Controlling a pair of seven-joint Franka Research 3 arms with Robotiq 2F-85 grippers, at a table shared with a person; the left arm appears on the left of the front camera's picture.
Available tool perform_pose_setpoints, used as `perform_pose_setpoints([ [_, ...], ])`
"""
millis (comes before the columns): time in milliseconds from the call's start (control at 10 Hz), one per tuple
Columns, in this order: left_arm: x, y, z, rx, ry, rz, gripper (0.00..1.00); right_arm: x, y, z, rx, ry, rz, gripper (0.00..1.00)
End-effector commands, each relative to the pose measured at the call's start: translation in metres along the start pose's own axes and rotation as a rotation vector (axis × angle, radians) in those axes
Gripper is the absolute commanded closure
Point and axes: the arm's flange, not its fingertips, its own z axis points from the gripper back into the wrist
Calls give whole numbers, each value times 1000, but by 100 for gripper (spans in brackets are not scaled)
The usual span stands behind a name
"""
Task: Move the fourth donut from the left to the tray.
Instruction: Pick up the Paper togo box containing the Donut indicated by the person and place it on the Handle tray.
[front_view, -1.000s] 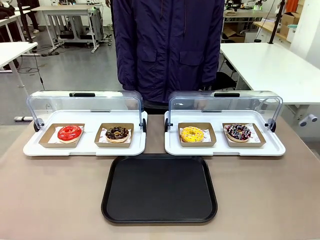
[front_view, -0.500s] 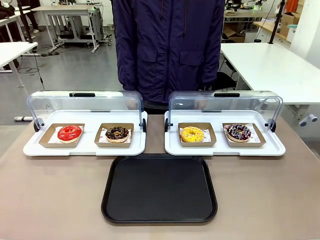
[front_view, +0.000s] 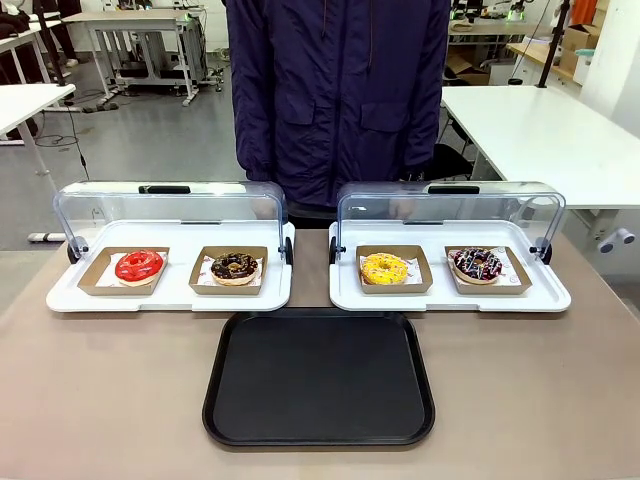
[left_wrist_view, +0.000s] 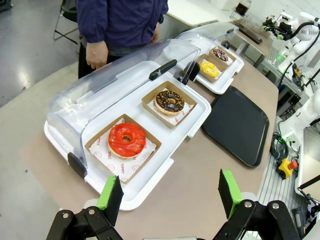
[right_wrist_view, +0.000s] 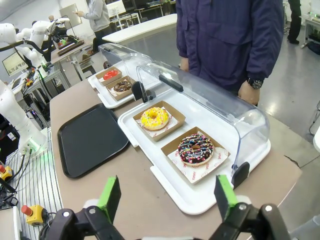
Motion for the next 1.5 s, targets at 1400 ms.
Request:
perform_pose_setpoints([
  [1400,0,-1,0,-9,-4,-2,0,1,-3,-1,1,-33,25,0],
])
